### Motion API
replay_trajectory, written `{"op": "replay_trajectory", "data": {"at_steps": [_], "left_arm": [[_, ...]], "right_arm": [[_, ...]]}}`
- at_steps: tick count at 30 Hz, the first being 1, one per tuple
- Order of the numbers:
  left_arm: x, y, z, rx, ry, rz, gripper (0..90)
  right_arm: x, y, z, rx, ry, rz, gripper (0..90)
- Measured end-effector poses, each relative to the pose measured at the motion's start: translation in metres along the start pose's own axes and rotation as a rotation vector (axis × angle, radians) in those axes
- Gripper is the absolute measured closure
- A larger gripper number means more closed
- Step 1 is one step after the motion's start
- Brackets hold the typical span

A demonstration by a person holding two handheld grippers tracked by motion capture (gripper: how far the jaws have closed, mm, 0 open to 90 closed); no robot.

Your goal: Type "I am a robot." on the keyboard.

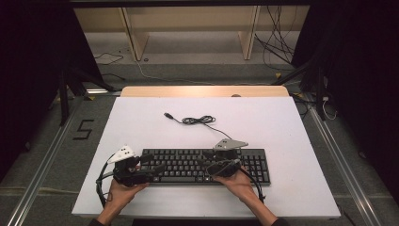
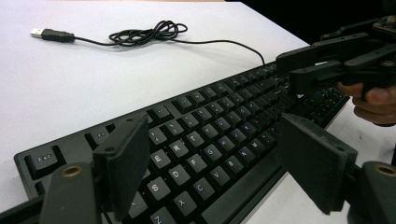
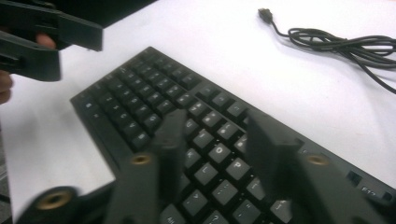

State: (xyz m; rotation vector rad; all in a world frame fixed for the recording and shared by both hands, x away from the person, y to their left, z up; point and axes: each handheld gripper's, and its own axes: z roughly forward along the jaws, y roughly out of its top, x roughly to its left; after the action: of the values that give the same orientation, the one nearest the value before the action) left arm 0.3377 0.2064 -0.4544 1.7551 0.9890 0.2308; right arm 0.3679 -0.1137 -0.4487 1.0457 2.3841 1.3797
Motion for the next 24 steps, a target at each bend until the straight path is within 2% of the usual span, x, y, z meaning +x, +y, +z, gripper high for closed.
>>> {"op": "replay_trajectory", "data": {"at_steps": [5,12,24], "left_arm": [[0.0,-0.001,-0.001,-0.003,0.004,-0.002,25.6],[0.0,-0.002,-0.002,-0.005,0.005,0.001,25.8],[0.0,-0.003,-0.003,-0.003,0.008,0.008,25.9]], "right_arm": [[-0.002,0.001,0.007,0.033,-0.012,0.002,76.6],[-0.003,0.001,0.019,0.069,-0.029,-0.009,88.7],[0.001,0.002,0.042,0.134,-0.035,-0.026,90.0]]}}
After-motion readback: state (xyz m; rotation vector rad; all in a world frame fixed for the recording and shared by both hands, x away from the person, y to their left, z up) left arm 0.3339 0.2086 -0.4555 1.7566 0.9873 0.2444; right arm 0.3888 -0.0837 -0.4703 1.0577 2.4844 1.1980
